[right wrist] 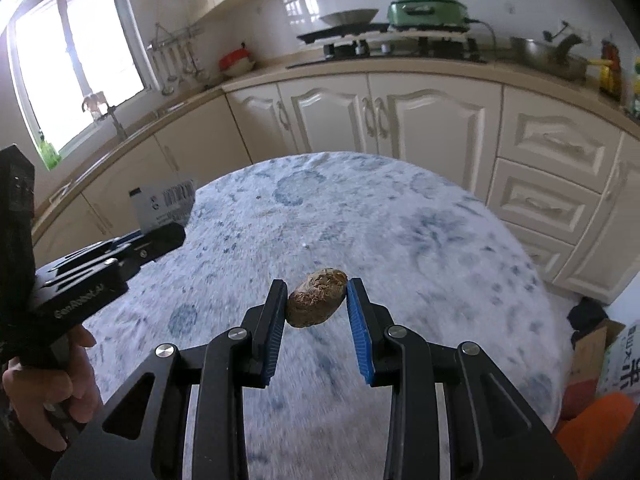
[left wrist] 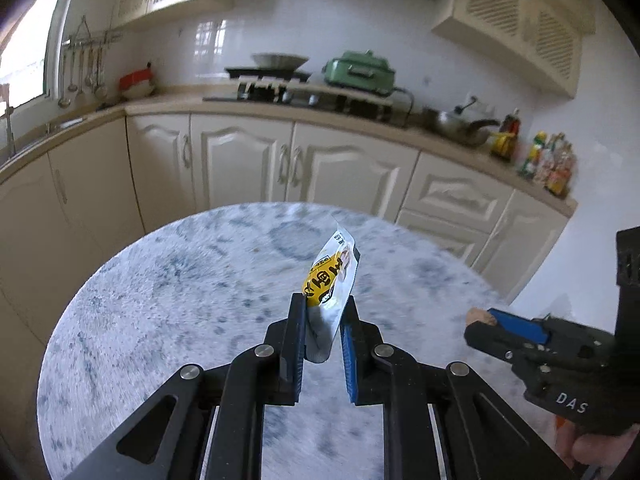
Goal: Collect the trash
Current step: 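Carry both items to the blue bin and open both grippers over it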
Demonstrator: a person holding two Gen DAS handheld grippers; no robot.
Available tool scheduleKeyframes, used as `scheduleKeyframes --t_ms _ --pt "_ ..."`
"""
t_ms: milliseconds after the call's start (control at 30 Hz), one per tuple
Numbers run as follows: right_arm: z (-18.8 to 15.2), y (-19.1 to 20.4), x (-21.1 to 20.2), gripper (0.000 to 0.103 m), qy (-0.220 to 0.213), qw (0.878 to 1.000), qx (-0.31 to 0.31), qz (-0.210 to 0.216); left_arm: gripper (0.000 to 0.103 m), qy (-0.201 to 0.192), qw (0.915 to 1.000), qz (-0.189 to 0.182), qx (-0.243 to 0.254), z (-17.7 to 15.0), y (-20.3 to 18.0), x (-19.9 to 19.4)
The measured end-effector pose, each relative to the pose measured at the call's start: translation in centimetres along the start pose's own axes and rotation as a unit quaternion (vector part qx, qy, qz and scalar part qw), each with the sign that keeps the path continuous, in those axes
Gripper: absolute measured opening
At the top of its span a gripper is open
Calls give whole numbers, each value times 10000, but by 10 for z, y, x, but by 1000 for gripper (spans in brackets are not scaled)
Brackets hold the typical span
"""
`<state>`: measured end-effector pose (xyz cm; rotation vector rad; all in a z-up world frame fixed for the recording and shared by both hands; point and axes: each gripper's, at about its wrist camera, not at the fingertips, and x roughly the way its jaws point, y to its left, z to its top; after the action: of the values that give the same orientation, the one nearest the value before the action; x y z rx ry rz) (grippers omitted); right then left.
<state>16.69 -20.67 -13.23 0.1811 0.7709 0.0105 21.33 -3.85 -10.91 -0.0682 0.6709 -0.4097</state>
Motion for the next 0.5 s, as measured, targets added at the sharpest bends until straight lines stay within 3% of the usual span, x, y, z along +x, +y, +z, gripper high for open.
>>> scheduleKeyframes --t_ms 167,500 --pt "-5 -8 -42 31 -274 9996 56 -65 13 -280 9994 -208 16 -9 -24 -38" --pt "-12 -29 -92 31 -650 9975 189 -205 13 -601 9974 -383 86 -22 -66 -73"
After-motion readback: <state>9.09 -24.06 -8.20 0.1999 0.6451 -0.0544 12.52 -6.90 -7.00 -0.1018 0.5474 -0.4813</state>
